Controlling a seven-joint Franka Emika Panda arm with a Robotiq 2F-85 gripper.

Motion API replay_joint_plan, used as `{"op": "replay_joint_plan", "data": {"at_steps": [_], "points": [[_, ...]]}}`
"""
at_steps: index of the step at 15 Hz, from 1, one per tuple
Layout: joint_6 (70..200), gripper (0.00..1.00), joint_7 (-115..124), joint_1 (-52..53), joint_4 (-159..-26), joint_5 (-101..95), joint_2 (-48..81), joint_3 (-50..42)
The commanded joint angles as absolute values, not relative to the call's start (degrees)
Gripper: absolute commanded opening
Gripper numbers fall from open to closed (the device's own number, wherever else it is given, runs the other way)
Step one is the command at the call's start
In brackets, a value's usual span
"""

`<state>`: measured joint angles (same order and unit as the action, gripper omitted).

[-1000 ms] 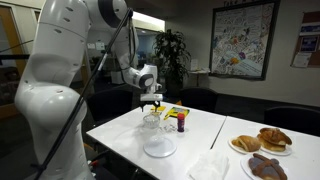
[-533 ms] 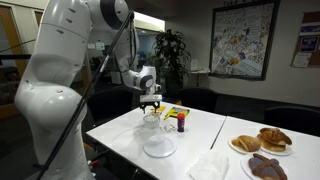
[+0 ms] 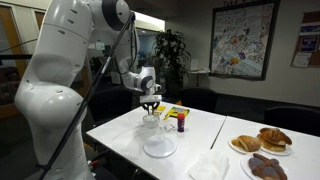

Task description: Remove the lid from the glass bowl then remove the object inside

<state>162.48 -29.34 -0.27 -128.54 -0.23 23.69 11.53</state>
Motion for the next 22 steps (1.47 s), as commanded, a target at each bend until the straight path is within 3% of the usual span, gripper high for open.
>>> {"op": "replay_joint_plan", "data": {"at_steps": [1,4,22], "points": [[163.8,0.05,-27.3,-0.4,-128.3,-2.3,24.7,11.7],[163.8,0.01,-26.7,-0.3,-128.1,-2.5,24.5,11.8],[161.5,0.04,-27.6,-2.4,-127.3,-2.1,19.0,11.3]]}}
